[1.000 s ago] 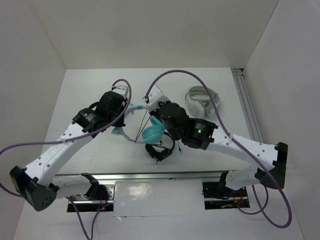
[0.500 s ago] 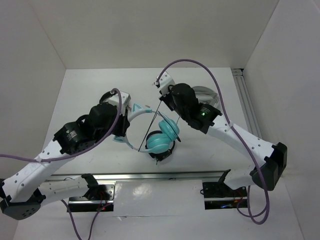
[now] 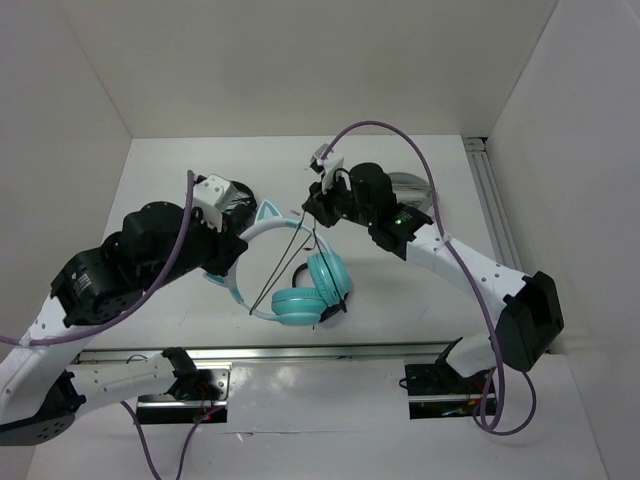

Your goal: Wrap the headphones

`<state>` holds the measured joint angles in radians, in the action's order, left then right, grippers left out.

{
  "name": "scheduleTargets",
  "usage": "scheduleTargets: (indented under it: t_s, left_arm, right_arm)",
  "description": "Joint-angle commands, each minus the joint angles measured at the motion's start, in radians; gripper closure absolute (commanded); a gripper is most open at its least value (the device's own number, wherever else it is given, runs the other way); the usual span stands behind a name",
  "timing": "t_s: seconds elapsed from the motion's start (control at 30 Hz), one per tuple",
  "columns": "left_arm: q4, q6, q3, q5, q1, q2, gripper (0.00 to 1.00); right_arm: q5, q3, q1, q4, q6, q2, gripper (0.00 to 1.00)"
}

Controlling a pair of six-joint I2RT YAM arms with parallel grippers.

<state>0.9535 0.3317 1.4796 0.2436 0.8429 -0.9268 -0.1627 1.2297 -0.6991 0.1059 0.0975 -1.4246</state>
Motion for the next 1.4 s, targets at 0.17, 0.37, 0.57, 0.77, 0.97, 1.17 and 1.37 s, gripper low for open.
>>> scheduleTargets:
  t_s: [0.17, 0.37, 0.57, 0.77, 0.97, 1.17, 1.37]
  left_arm:
    - [-0.105, 0.096, 0.111, -0.001, 0.005, -0.009, 1.00]
    - [-0.055, 0.181, 0.234, 0.072, 0.005, -0.039, 1.00]
    - [0.039, 0.305, 0.329, 0.187, 0.005, -0.061, 1.00]
    - [0.085, 0.378, 0.360, 0.290, 0.005, -0.061, 1.00]
    - [0.106, 0.441, 0.369, 0.379, 0.005, -0.052, 1.00]
    - [0.131, 0.549, 0.351, 0.535, 0.005, -0.043, 1.00]
    - [0.149, 0.664, 0.300, 0.740, -0.031, -0.095, 1.00]
  right_arm:
    - [-0.228, -0.131, -0.031, -0.402, -0.206, -0.082, 0.71]
    - [-0.270, -0.173, -0.040, -0.604, -0.291, -0.197, 0.69]
    - [-0.302, -0.173, -0.050, -0.817, -0.395, -0.365, 0.67]
    - [-0.302, -0.150, -0.069, -0.908, -0.443, -0.476, 0.67]
    - [-0.302, -0.197, -0.069, -0.977, -0.472, -0.507, 0.79]
    - [-0.281, -0.242, -0.092, -0.988, -0.482, -0.467, 1.00]
    - [0.024, -0.393, -0.243, -0.826, -0.495, -0.291, 1.00]
